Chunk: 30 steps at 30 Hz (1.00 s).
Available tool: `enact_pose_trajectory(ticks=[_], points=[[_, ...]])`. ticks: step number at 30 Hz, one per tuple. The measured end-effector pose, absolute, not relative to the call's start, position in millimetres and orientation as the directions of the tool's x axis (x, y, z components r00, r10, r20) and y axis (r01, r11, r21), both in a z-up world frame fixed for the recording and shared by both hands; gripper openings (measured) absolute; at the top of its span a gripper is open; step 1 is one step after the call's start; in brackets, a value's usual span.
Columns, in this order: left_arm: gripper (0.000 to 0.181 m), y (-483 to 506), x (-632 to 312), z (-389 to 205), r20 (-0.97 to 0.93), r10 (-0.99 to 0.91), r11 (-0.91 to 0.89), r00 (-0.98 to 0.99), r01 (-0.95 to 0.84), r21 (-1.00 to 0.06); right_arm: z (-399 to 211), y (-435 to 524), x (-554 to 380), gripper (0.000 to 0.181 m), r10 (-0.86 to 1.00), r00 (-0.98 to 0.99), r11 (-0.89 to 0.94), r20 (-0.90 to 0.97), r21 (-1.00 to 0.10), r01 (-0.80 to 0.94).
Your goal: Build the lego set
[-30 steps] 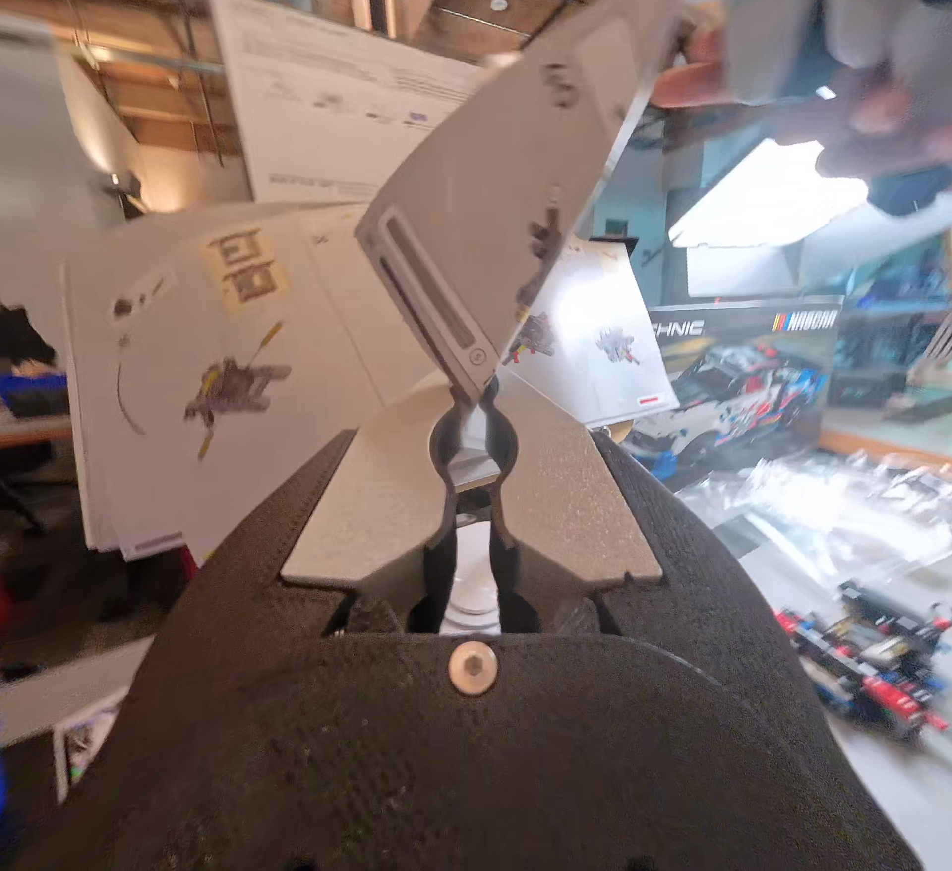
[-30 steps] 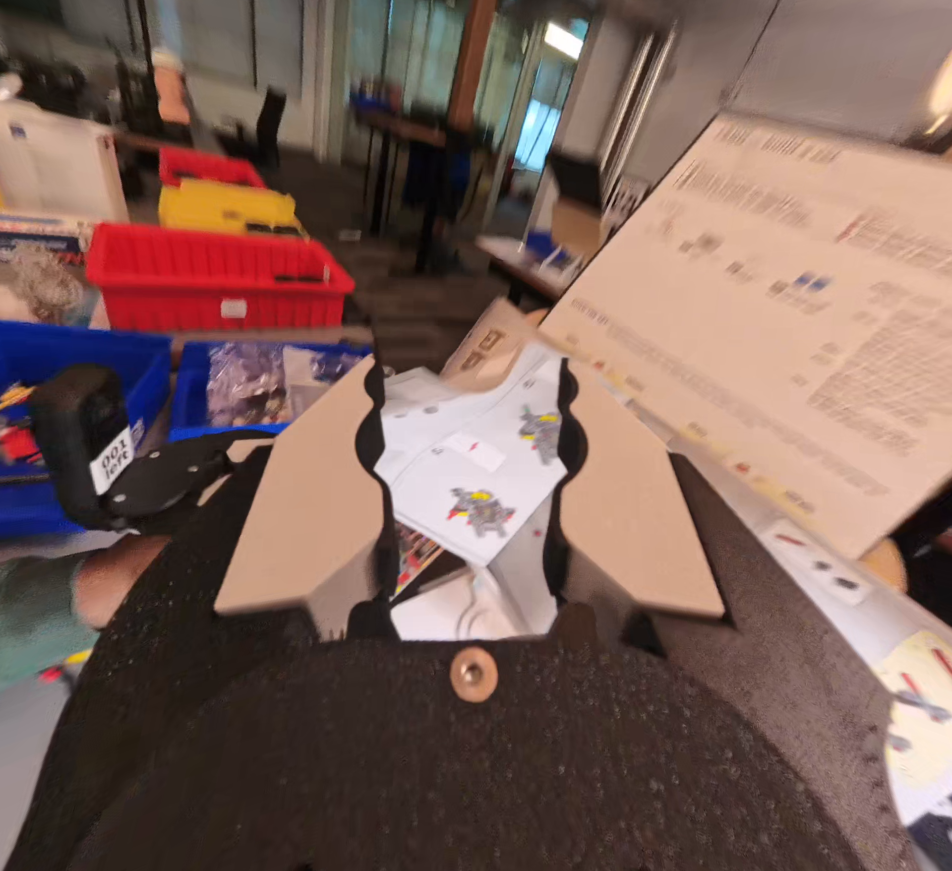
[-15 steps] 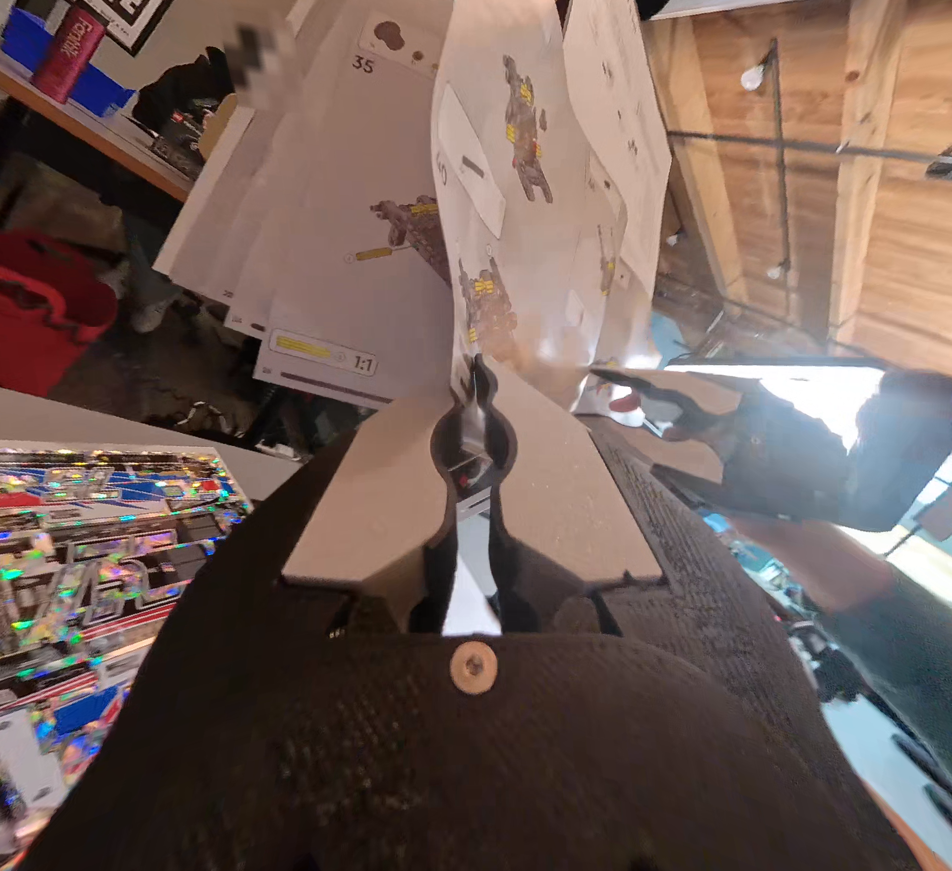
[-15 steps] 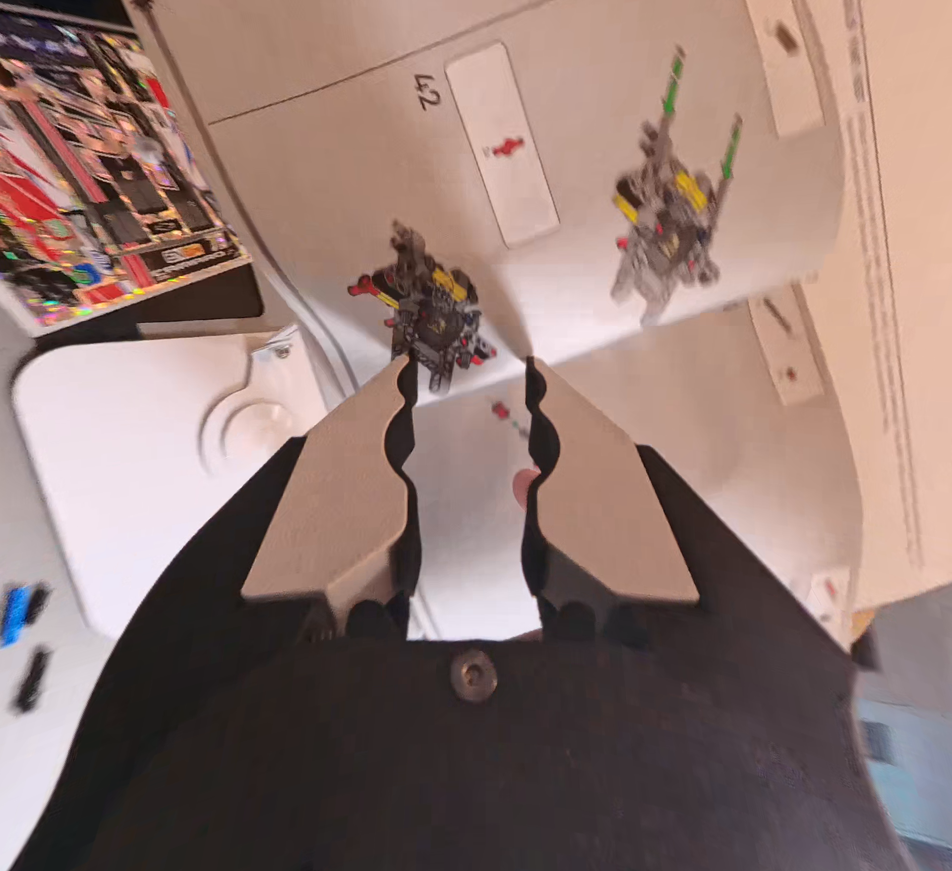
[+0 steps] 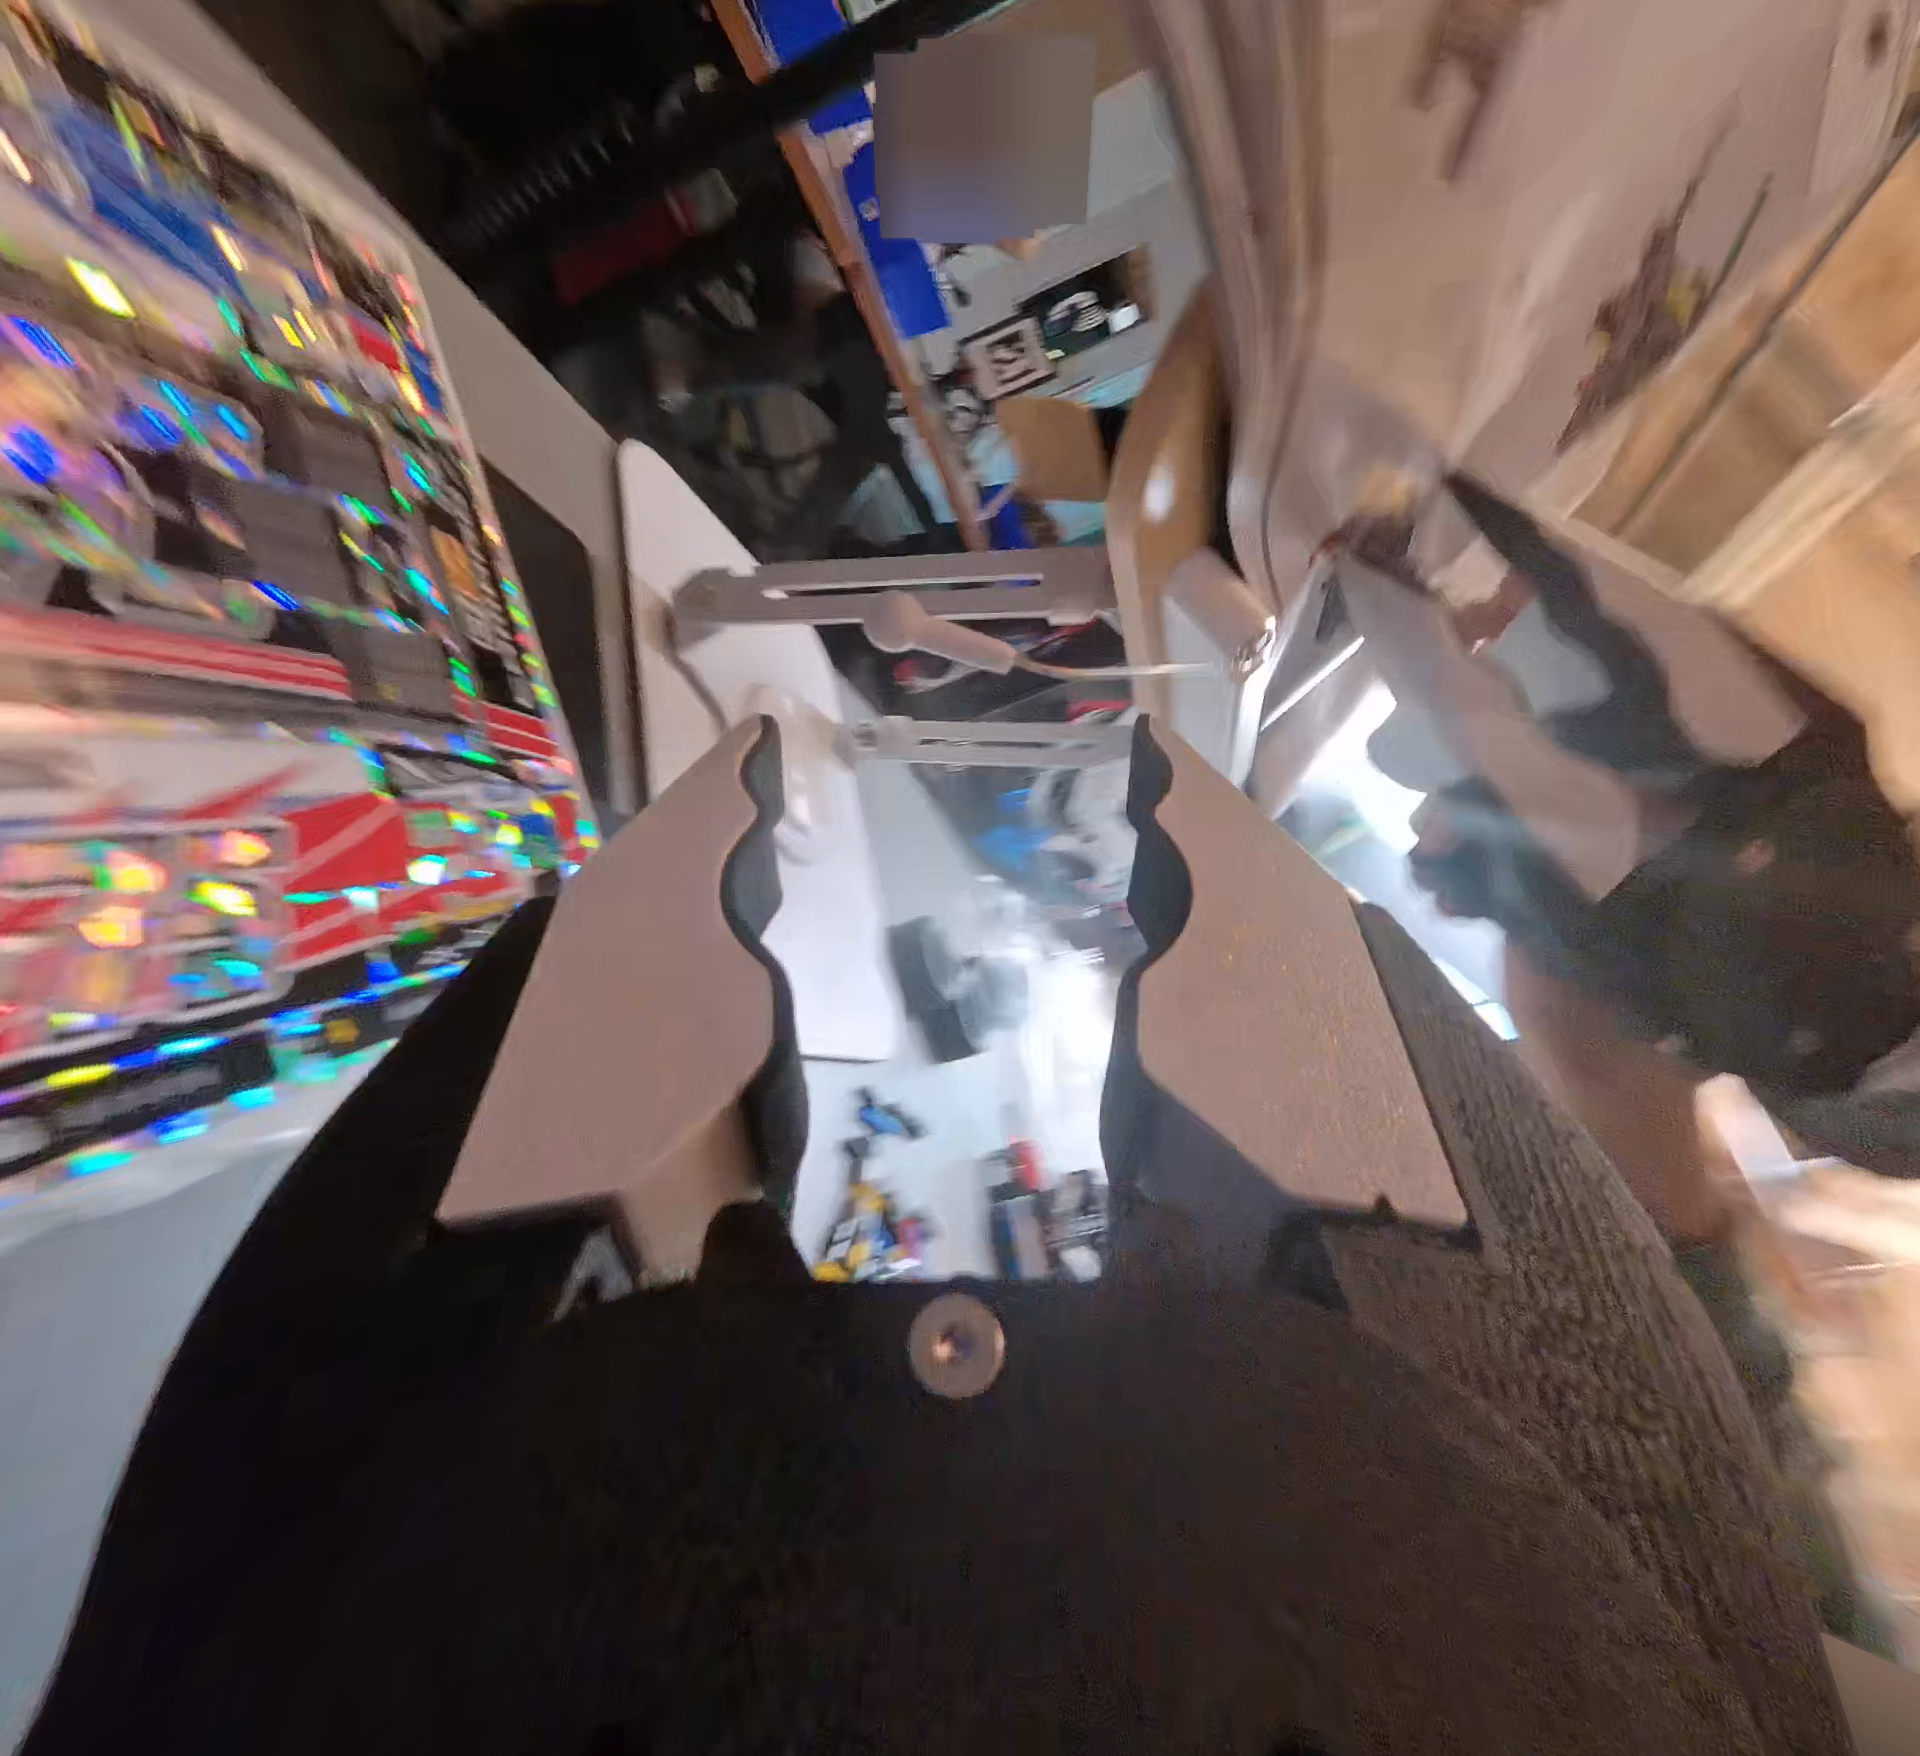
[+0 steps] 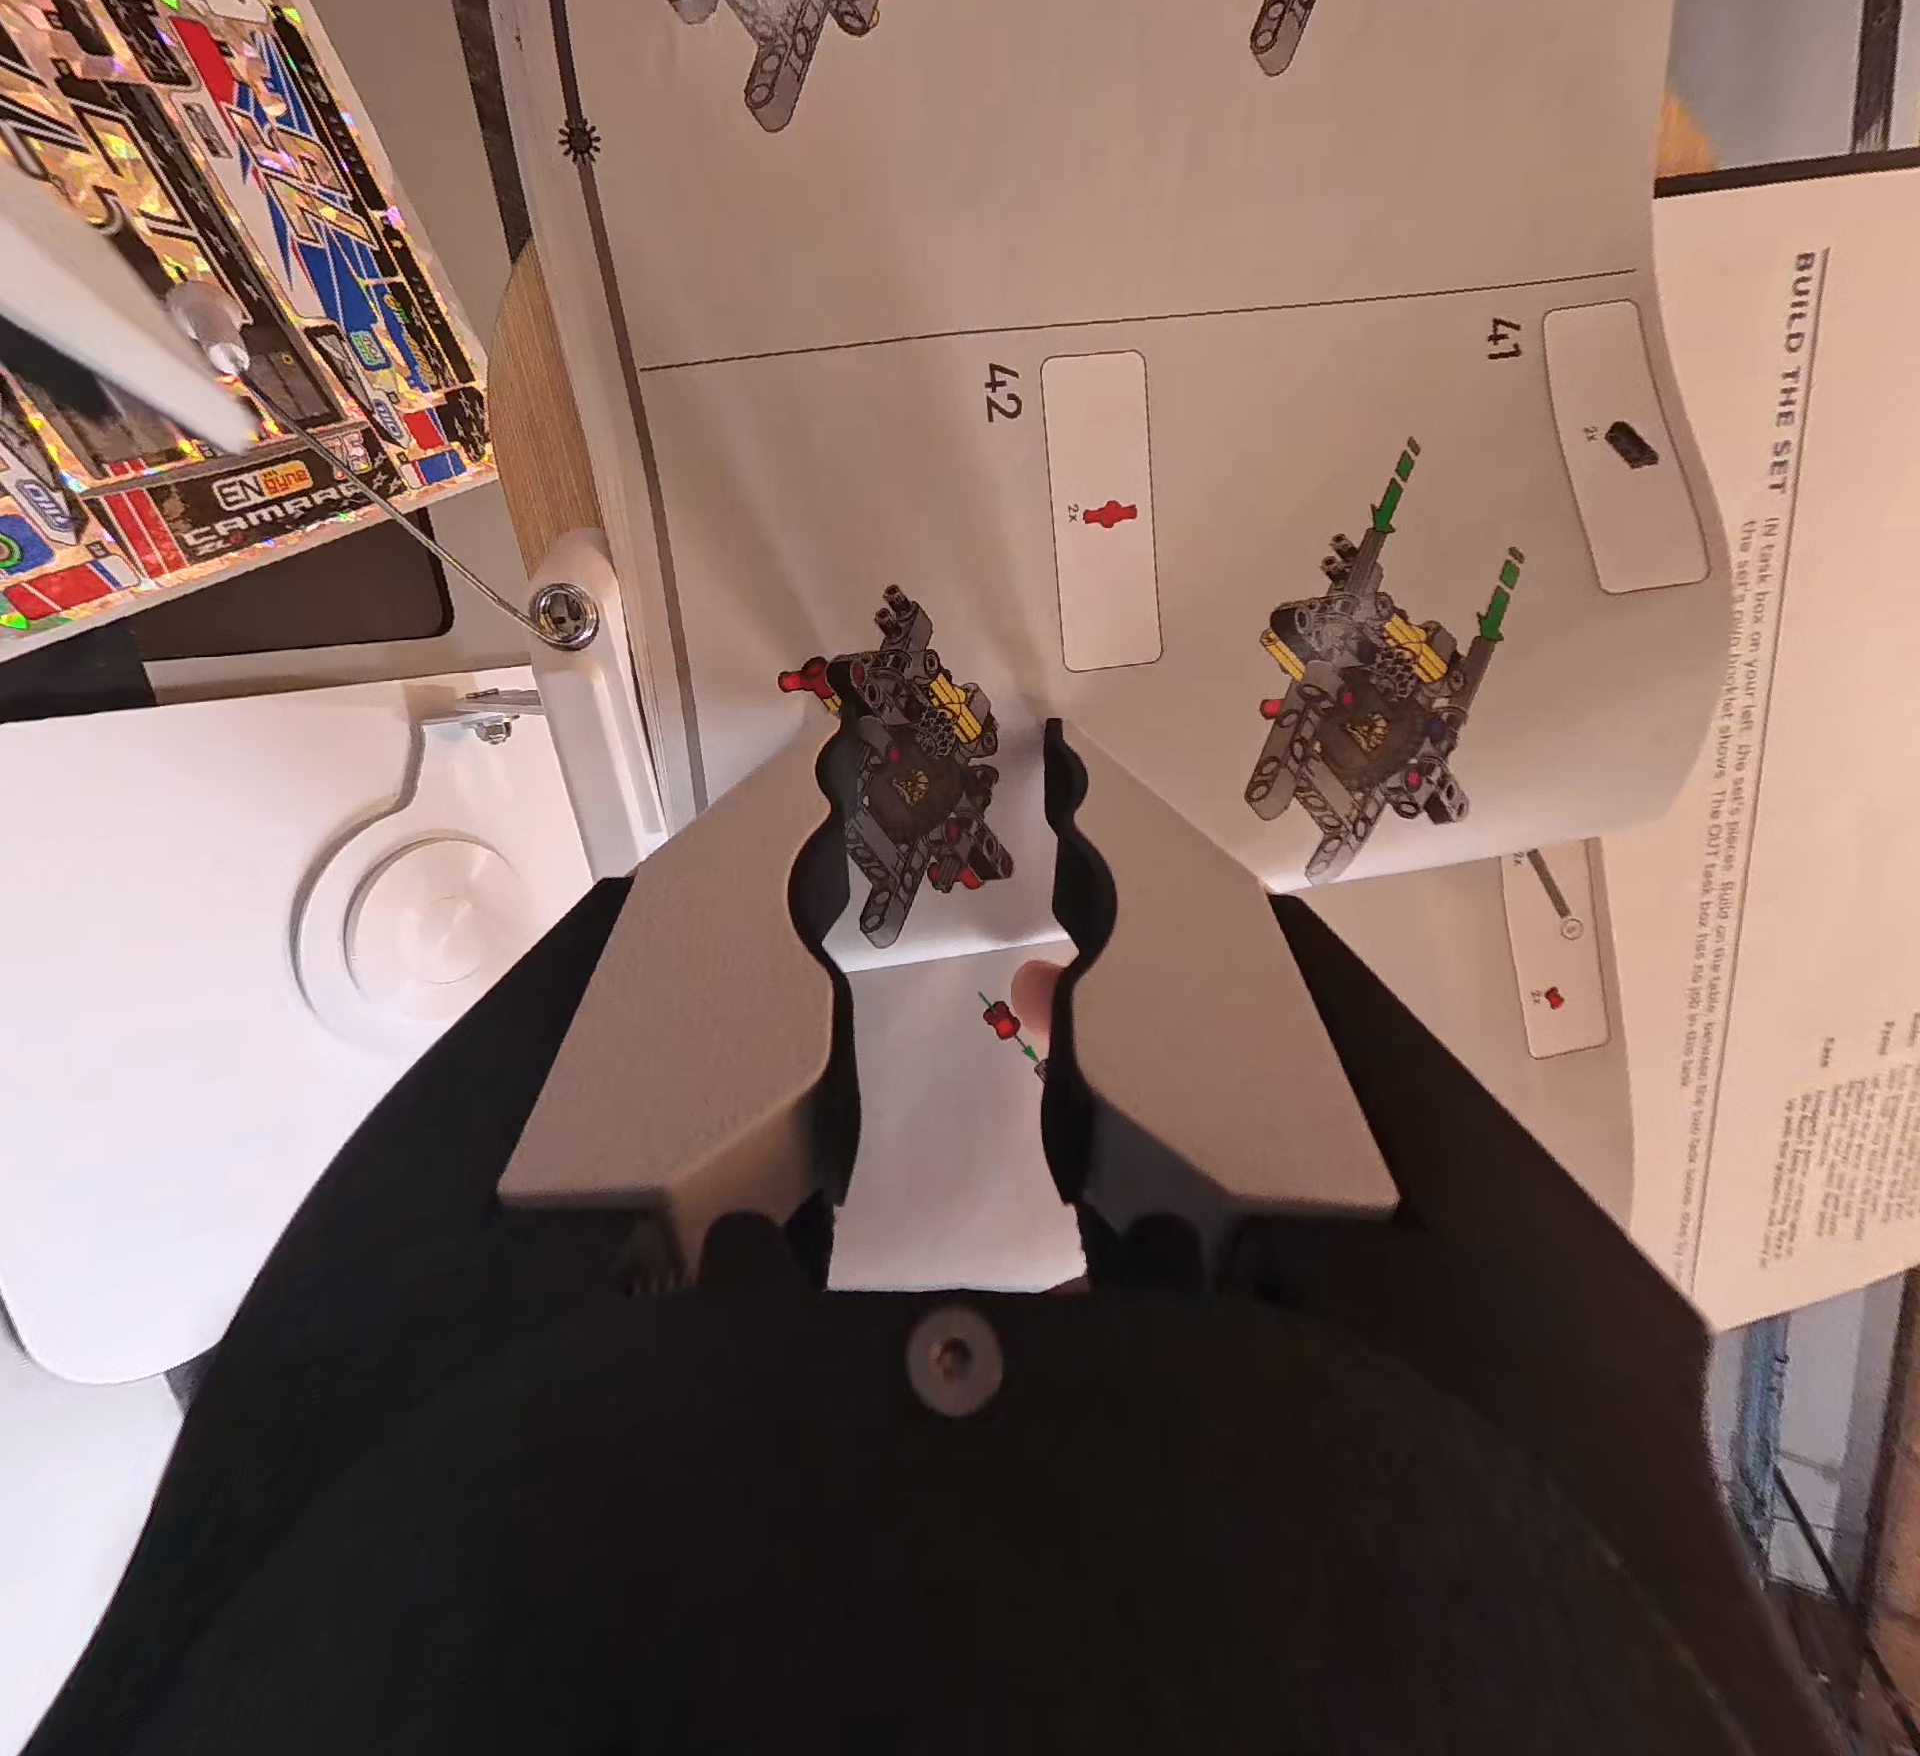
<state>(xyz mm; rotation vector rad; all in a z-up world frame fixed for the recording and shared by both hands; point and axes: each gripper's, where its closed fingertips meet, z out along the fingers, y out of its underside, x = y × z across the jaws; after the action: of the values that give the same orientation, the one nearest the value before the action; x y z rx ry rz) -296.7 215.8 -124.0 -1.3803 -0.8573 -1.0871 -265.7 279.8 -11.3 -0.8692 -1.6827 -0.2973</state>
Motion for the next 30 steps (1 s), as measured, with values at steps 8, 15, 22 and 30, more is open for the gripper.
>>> enact_pose_trajectory(ticks=[8, 15, 22, 30], points=[[0.010, 216.5, -318.5, -72.6, 0.914, -0.244, 0.119, 0.325, 0.945, -0.304, -12.0, 280.7, -266.7, 0.034, 0.420, -0.025, 0.682, 0.907, -0.298, 0.668], [0.000, 221.2, -291.5, -3.6, 0.547, -0.085, 0.093, 0.833, 0.553, -0.828, -10.9, 281.9, -268.5, 0.033, 0.466, 0.020, 0.677, 0.884, -0.371, 0.635], [0.013, 226.4, -298.9, 1.3, 0.496, 0.082, 0.024, 0.864, 0.496, -0.868, -10.6, 277.8, -265.1, 0.035, 0.481, 0.015, 0.676, 0.877, -0.382, 0.630], [0.047, 220.5, -302.3, -58.1, 0.689, 0.092, 0.093, 0.719, 0.682, -0.725, -13.5, 276.6, -263.1, 0.037, 0.483, 0.011, 0.679, 0.876, -0.382, 0.627]])
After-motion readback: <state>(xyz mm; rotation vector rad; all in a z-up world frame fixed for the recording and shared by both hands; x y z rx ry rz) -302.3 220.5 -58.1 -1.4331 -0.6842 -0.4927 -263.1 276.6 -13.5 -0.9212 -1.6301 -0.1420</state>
